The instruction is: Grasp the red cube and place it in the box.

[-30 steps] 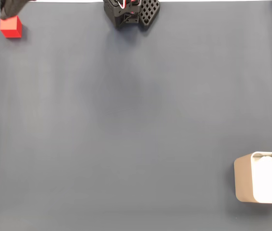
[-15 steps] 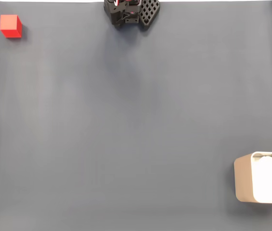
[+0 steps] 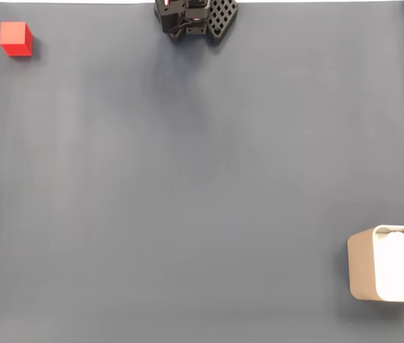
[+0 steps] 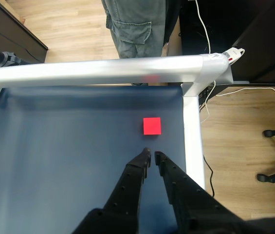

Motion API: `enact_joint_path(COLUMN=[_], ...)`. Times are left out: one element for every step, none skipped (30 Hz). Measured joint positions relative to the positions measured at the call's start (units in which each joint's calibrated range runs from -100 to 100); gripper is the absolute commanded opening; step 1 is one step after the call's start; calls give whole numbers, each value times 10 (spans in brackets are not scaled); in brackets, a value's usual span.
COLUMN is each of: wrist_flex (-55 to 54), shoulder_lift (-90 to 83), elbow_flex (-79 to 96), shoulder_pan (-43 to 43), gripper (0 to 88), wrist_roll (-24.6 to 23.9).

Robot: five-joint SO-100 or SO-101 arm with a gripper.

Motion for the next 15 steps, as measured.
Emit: enact_joint_path(wrist_flex=[0, -2, -3, -5, -7, -10, -16, -22, -29, -38, -49, -56, -64, -71, -76], shoulder_lift=[0, 0, 0, 0, 0, 0, 0, 0, 0, 0, 0, 0, 1, 1, 4], elbow_flex=[2, 5, 6, 7, 11, 14, 18, 24, 32, 36, 44, 50, 54, 61, 63], shoulder_pan=[1, 3, 4, 6, 8, 10, 13, 15, 17, 19, 21, 22, 22, 22, 22], gripper=[70, 85, 97, 112, 130, 145, 156, 168, 177, 186, 193, 196, 201, 206, 210], wrist_roll=[0, 0, 0, 0, 1, 3, 4, 5, 6, 8, 8, 8, 8, 8, 8])
